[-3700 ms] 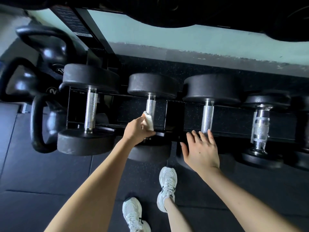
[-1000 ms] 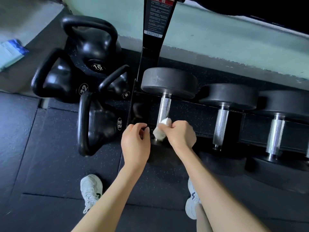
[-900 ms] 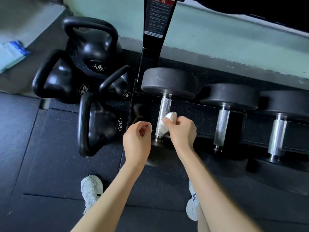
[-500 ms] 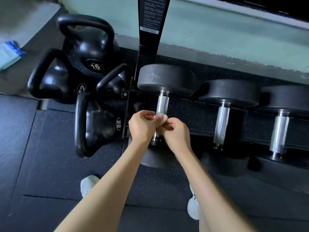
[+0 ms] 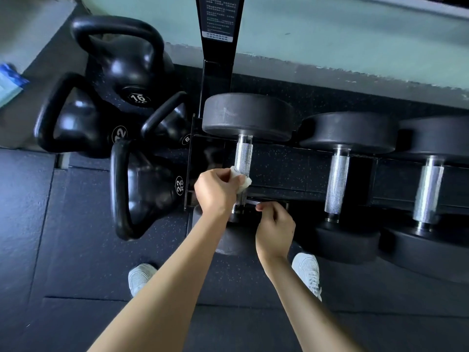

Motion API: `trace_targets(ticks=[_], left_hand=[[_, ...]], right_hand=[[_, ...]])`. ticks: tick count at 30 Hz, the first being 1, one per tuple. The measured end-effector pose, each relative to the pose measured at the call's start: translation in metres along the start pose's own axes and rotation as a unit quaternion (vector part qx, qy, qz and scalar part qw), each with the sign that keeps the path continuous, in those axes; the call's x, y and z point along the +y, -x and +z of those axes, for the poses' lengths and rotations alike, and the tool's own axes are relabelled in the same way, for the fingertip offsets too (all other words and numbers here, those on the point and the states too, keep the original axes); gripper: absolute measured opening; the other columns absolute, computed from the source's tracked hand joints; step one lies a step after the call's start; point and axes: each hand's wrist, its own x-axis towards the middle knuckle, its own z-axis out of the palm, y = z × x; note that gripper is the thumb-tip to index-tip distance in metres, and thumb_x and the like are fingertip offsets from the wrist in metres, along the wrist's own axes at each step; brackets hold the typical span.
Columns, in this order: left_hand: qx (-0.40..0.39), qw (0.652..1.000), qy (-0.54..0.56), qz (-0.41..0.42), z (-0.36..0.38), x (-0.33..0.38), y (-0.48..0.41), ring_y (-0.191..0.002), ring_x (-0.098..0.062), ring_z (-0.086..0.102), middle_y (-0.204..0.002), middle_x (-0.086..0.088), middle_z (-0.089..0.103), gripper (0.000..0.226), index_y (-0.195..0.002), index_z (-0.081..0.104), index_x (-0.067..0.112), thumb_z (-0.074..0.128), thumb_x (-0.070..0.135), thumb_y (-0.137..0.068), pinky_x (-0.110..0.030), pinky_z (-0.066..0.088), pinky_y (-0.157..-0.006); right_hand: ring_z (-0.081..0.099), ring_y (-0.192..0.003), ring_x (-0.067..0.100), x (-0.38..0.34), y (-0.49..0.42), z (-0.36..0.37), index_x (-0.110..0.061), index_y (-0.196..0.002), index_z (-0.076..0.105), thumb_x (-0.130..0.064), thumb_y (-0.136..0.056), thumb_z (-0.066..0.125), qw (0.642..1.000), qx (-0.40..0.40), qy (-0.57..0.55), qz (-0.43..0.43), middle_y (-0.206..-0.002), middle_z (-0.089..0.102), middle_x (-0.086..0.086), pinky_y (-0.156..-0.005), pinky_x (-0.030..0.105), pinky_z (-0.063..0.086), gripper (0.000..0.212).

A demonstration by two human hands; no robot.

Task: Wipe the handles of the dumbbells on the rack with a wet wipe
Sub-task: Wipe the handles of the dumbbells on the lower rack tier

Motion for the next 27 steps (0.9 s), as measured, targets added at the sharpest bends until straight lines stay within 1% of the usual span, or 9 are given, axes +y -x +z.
trace_targets(ticks=[3, 6, 8, 11, 14, 18, 21, 23, 27], left_hand=[[-0.035, 0.995, 0.092, -0.001, -0.001, 0.0, -0.004, -0.059, 0.003, 0.057, -0.053, 0.019, 0.063, 0.019, -0.068, 0.066, 0.029, 0.074, 0.016, -0.081, -0.013, 0.046, -0.061], [-0.087, 0.983, 0.162, -0.015, -0.005, 0.002, -0.012, -0.048, 0.006, 0.051, -0.051, 0.016, 0.06, 0.014, -0.078, 0.066, 0.02, 0.068, 0.009, -0.085, -0.008, 0.045, -0.052], [-0.106, 0.976, 0.191, -0.024, -0.004, 0.004, -0.018, -0.049, 0.004, 0.05, -0.062, 0.006, 0.061, 0.013, -0.101, 0.068, 0.008, 0.065, 0.011, -0.088, -0.012, 0.047, -0.053], [-0.091, 0.97, 0.221, -0.043, 0.004, 0.01, -0.024, -0.084, -0.006, 0.064, -0.103, -0.009, 0.068, 0.034, -0.121, 0.06, 0.001, 0.06, 0.019, -0.091, -0.02, 0.053, -0.084], [-0.084, 0.966, 0.239, -0.054, 0.01, 0.021, -0.033, -0.101, -0.02, 0.064, -0.11, -0.014, 0.068, 0.035, -0.12, 0.061, 0.002, 0.058, 0.023, -0.093, -0.035, 0.049, -0.097], [-0.102, 0.958, 0.266, -0.044, 0.014, 0.021, -0.046, -0.092, -0.02, 0.068, -0.094, -0.011, 0.071, 0.029, -0.107, 0.066, 0.003, 0.059, 0.027, -0.092, -0.031, 0.054, -0.088], [-0.128, 0.976, 0.172, 0.042, 0.012, 0.016, -0.048, -0.058, 0.002, 0.058, -0.061, 0.007, 0.062, 0.029, -0.074, 0.064, 0.009, 0.055, 0.028, -0.095, -0.012, 0.047, -0.063], [-0.089, 0.99, 0.053, 0.093, 0.011, 0.016, -0.049, -0.045, 0.004, 0.047, -0.052, 0.01, 0.054, 0.038, -0.061, 0.056, 0.013, 0.054, 0.03, -0.095, -0.009, 0.037, -0.052], [0.04, 0.98, -0.151, 0.122, 0.025, 0.019, -0.024, -0.052, -0.003, 0.045, -0.06, 0.008, 0.052, 0.018, -0.077, 0.057, 0.013, 0.049, 0.013, -0.093, -0.011, 0.034, -0.047]], right_hand=[[0.058, -0.071, 0.028, 0.003, -0.001, 0.003, -0.01, -0.072, 0.068, -0.028, -0.075, 0.037, 1.0, 0.011, 0.011, -0.025, -0.072, 0.068, 0.009, -0.069, 0.039, 0.043, 0.036], [0.05, -0.061, 0.024, 0.006, -0.001, 0.004, -0.01, -0.07, 0.065, -0.031, -0.075, 0.035, 0.999, 0.01, 0.024, -0.032, -0.064, 0.06, 0.006, -0.062, 0.04, 0.041, 0.037], [0.048, -0.06, 0.022, 0.006, -0.001, 0.004, -0.011, -0.07, 0.065, -0.025, -0.077, 0.038, 0.999, 0.01, 0.029, -0.025, -0.063, 0.058, 0.004, -0.061, 0.042, 0.041, 0.032], [0.052, -0.062, 0.023, 0.005, 0.001, 0.004, -0.015, -0.07, 0.067, -0.035, -0.074, 0.034, 0.999, 0.017, 0.03, -0.034, -0.066, 0.064, 0.004, -0.063, 0.038, 0.042, 0.039], [0.052, -0.063, 0.024, 0.005, 0.0, 0.004, -0.02, -0.07, 0.067, -0.038, -0.07, 0.032, 0.999, 0.016, 0.027, -0.037, -0.066, 0.065, 0.004, -0.064, 0.037, 0.042, 0.04], [0.045, -0.061, 0.02, 0.008, -0.002, 0.005, -0.022, -0.068, 0.066, -0.04, -0.067, 0.029, 0.999, 0.018, 0.03, -0.039, -0.06, 0.054, -0.004, -0.064, 0.038, 0.042, 0.041], [0.046, -0.062, 0.021, 0.008, -0.002, 0.005, -0.019, -0.068, 0.067, -0.03, -0.072, 0.034, 0.999, 0.021, 0.037, -0.035, -0.061, 0.058, 0.0, -0.064, 0.039, 0.042, 0.034], [0.048, -0.062, 0.022, 0.005, 0.0, 0.003, -0.021, -0.067, 0.065, -0.024, -0.072, 0.036, 0.999, 0.015, 0.037, -0.028, -0.061, 0.058, -0.001, -0.065, 0.038, 0.042, 0.03], [0.058, -0.073, 0.031, 0.002, 0.0, 0.001, -0.011, -0.073, 0.07, -0.025, -0.071, 0.036, 0.998, 0.011, 0.054, -0.028, -0.071, 0.067, 0.008, -0.071, 0.041, 0.046, 0.037]])
